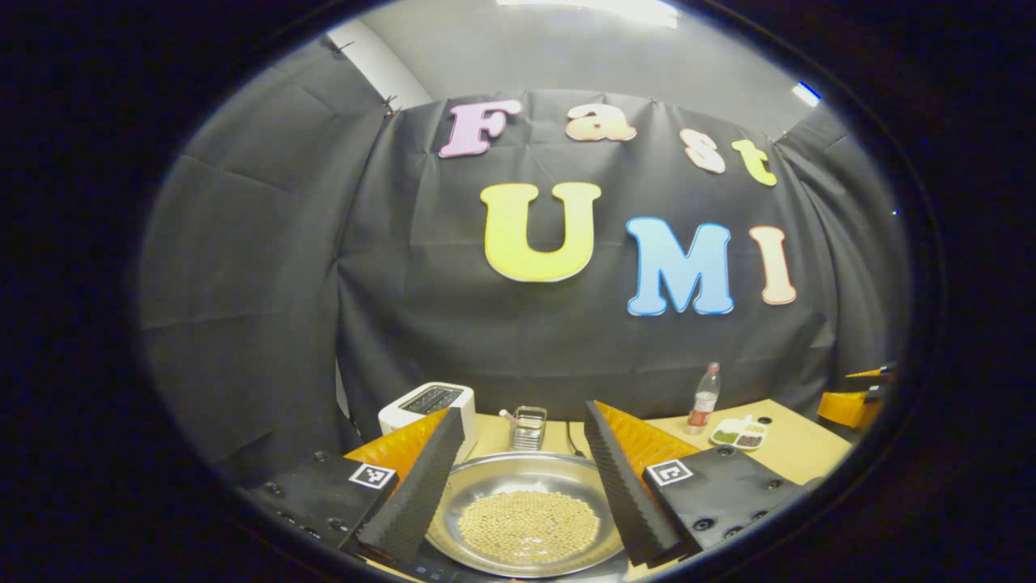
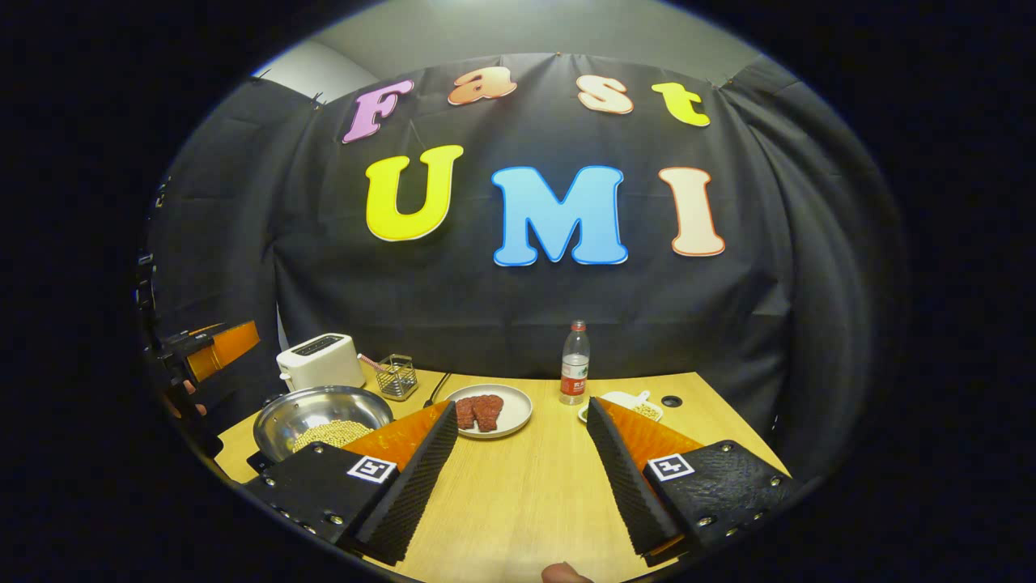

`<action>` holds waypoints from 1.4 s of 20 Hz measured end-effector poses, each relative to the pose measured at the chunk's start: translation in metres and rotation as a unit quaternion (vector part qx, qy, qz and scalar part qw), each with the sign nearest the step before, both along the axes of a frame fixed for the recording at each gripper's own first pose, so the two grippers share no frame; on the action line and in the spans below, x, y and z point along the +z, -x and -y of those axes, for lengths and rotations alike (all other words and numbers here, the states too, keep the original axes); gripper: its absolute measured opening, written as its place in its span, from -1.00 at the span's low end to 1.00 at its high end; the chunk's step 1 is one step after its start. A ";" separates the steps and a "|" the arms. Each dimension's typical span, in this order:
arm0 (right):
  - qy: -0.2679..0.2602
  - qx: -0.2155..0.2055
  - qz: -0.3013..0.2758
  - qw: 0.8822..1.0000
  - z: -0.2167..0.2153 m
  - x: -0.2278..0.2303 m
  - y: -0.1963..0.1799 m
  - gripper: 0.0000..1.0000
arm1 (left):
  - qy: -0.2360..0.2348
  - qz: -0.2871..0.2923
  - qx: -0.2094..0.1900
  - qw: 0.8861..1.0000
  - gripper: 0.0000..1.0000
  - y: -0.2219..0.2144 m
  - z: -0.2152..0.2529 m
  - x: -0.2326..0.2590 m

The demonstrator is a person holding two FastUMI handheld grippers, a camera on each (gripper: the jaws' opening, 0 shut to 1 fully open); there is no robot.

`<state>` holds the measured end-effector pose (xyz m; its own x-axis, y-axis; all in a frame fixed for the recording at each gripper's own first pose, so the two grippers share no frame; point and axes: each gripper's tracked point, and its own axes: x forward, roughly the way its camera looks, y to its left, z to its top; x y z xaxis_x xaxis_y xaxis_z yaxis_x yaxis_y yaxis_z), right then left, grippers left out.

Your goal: First push the handle of the pot to place it horizontally, then grasp the pot with both hands and set it on the induction cooktop.

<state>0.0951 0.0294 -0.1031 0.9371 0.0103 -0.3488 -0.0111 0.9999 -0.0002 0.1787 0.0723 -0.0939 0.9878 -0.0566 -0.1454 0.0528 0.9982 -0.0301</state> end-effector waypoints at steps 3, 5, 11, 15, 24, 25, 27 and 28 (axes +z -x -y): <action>0.001 -0.005 0.022 1.000 0.040 0.020 0.025 0.94 | -0.003 0.017 -0.007 1.000 0.97 0.034 0.040 0.028; 0.001 -0.006 0.036 0.999 0.060 0.032 0.042 0.94 | 0.000 0.023 -0.005 1.000 0.97 0.059 0.058 0.042; 0.003 -0.023 0.078 0.997 0.100 0.070 0.070 0.94 | -0.005 0.037 -0.011 0.999 0.97 0.109 0.082 0.071; -0.001 -0.042 0.101 0.994 0.105 0.092 0.083 0.94 | -0.007 0.041 -0.012 0.999 0.93 0.125 0.068 0.084; -0.003 -0.042 0.127 0.991 0.096 0.107 0.099 0.94 | -0.011 0.064 -0.006 0.998 0.94 0.147 0.039 0.097; -0.001 -0.042 0.128 0.991 0.096 0.108 0.100 0.94 | -0.011 0.065 -0.005 0.998 0.97 0.147 0.037 0.098; 0.000 -0.041 0.130 0.991 0.095 0.111 0.099 0.94 | -0.008 0.066 -0.006 0.998 0.98 0.148 0.035 0.098; 0.000 -0.042 0.131 0.991 0.095 0.112 0.097 0.94 | -0.009 0.067 -0.005 0.998 0.99 0.147 0.033 0.099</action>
<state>-0.0020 -0.0657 0.0093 0.9930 -0.0719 -0.0941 0.0730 0.9973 0.0081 0.0320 0.0389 0.0049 0.9978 -0.0647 -0.0135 0.0646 0.9979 -0.0051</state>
